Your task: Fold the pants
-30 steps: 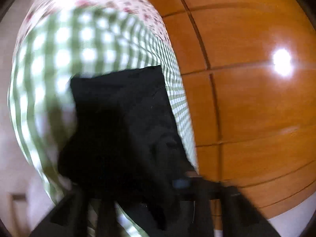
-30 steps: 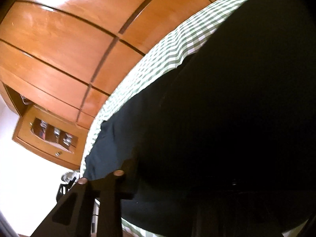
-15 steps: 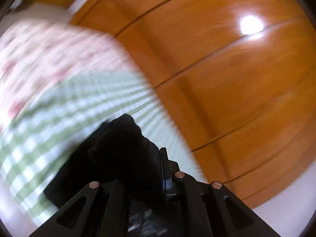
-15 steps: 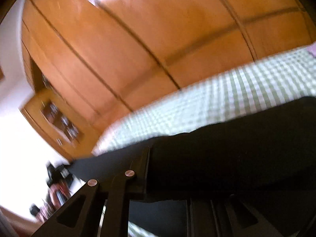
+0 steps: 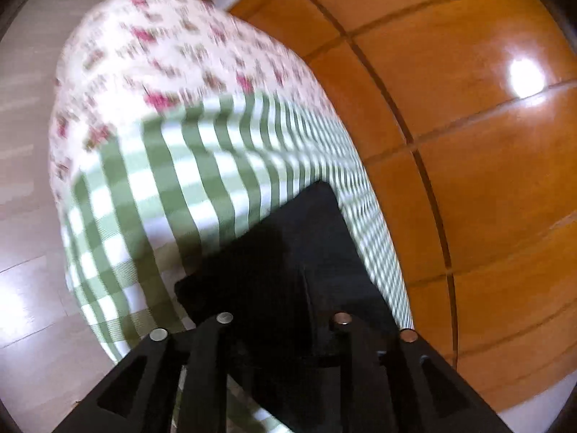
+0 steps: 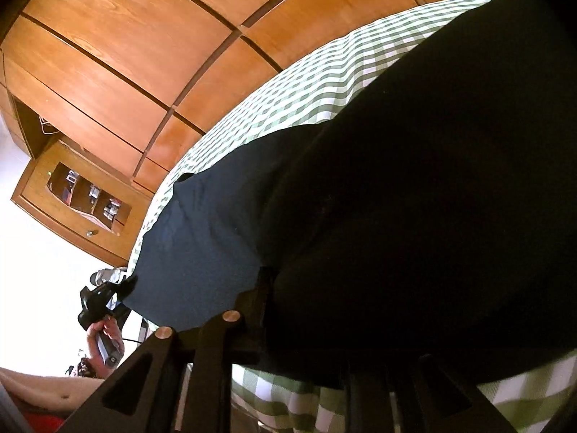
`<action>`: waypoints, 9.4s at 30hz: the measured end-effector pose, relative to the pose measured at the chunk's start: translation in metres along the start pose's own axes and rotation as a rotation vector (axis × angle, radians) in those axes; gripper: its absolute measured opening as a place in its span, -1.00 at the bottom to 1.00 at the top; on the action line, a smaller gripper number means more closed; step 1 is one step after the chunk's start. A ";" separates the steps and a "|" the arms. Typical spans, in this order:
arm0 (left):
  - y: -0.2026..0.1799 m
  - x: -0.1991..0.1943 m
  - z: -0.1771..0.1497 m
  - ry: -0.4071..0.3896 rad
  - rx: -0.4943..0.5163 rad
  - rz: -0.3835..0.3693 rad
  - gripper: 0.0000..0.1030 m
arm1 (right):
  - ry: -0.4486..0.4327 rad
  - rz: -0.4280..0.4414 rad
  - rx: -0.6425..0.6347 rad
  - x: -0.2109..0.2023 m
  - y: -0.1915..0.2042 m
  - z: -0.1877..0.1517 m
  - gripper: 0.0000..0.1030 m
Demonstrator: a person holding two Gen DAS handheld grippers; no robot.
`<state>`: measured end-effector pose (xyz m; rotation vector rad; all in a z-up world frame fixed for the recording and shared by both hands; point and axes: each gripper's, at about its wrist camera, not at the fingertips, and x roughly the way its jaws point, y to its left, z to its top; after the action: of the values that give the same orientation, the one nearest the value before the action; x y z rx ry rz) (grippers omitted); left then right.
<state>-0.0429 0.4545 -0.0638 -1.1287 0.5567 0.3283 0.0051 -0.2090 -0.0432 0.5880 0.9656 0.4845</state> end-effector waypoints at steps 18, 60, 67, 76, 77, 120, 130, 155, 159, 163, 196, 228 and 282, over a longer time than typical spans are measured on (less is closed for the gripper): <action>-0.143 0.072 -0.106 0.153 0.488 -0.077 -0.25 | -0.435 -0.107 0.440 -0.108 -0.126 0.048 0.15; -0.148 0.088 -0.165 0.195 0.593 0.092 -0.22 | -0.456 -0.247 0.494 -0.175 -0.149 -0.009 -0.53; -0.150 0.081 -0.168 0.171 0.493 0.047 -0.22 | -0.478 -0.265 0.495 -0.189 -0.134 -0.023 0.11; -0.178 0.097 -0.201 0.247 0.717 0.050 -0.22 | -0.515 -0.250 0.580 -0.168 -0.160 0.000 -0.72; -0.176 0.101 -0.202 0.258 0.728 0.065 -0.22 | -0.529 -0.261 0.579 -0.170 -0.156 0.002 -0.73; -0.319 0.121 -0.487 0.541 1.453 -0.281 0.00 | -0.485 -0.365 0.495 -0.163 -0.147 -0.014 -0.13; -0.286 0.097 -0.423 0.514 1.249 -0.283 0.00 | -0.504 -0.340 0.509 -0.164 -0.151 -0.016 -0.13; -0.200 0.084 -0.236 0.217 0.746 -0.014 0.00 | -0.631 -0.337 0.295 -0.194 -0.051 0.023 -0.70; -0.183 0.077 -0.213 0.178 0.688 0.000 -0.01 | -0.650 -0.345 0.155 -0.194 0.000 0.036 -0.70; -0.166 0.069 -0.196 0.157 0.639 0.005 -0.01 | -0.650 -0.349 -0.035 -0.186 0.059 0.045 -0.70; -0.138 0.064 -0.161 0.328 0.408 -0.239 0.25 | 0.094 -0.200 -0.904 0.104 0.193 -0.065 0.15; -0.172 0.095 -0.238 0.510 0.609 -0.195 -0.48 | -0.068 -0.239 -0.223 -0.022 0.054 -0.024 -1.00; -0.115 0.019 -0.165 0.195 0.598 -0.160 -0.35 | -0.183 -0.335 -0.344 -0.014 0.098 0.001 -0.76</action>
<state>-0.0097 0.2570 -0.0394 -0.6199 0.6740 -0.0916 -0.0129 -0.1449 0.0307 0.1514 0.7637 0.2812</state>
